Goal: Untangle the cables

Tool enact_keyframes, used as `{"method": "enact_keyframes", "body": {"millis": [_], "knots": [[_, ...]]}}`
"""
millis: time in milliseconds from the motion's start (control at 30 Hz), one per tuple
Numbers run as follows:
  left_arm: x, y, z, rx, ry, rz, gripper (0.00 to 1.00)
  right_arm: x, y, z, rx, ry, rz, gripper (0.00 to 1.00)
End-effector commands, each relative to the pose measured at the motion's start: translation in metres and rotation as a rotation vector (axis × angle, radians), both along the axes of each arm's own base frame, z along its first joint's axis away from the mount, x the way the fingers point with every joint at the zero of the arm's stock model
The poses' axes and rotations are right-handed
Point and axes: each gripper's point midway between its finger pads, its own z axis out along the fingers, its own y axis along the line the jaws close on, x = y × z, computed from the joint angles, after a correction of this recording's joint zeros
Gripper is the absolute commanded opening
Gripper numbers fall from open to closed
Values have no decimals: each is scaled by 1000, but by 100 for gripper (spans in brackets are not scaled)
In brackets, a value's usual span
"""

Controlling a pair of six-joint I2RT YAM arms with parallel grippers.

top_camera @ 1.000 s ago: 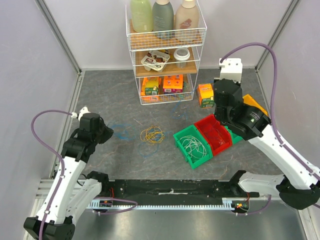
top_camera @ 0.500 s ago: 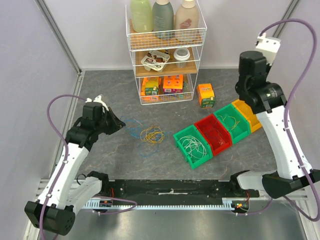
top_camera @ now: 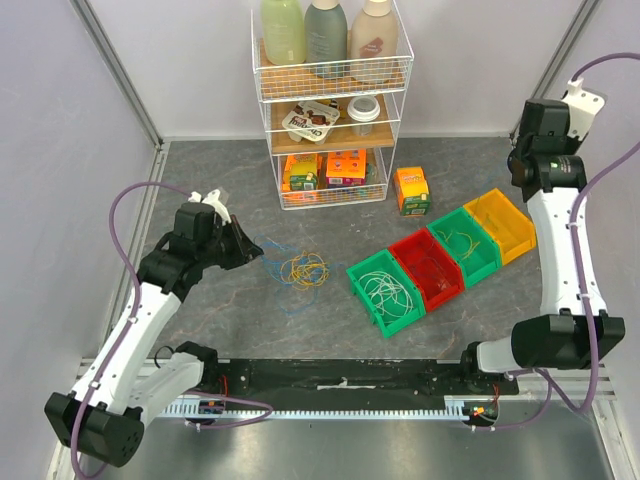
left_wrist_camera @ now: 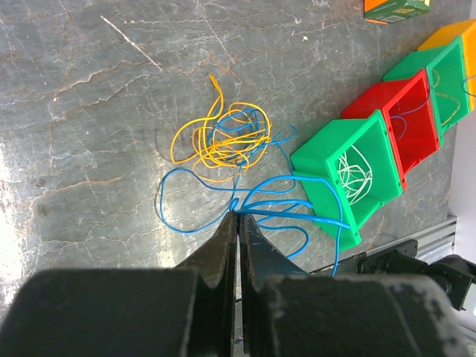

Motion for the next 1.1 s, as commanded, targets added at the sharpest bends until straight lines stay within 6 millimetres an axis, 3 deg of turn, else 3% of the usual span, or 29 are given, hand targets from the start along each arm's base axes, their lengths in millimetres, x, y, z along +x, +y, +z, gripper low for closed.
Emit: {"method": "enact_keyframes", "body": {"millis": [0,100,333,433,567,733,1067], "knots": [[5,2,27,35,-119,-27,4,15,-5,-21,33,-17,3,0],[6,3,28,52,-129,-24,5,20,-3,-14,56,-45,31,0],[8,2,25,71,-128,-26,5,8,6,52,70,-211,77,0],[8,0,26,66,-129,-31,5,6,-1,60,47,-219,42,0],[8,0,27,68,-132,-35,5,12,-7,46,49,-188,20,0],[8,0,26,72,-131,-36,5,19,-15,11,62,-122,-11,0],[7,-3,24,73,-126,-49,5,16,-39,-57,70,-7,-86,0]]}}
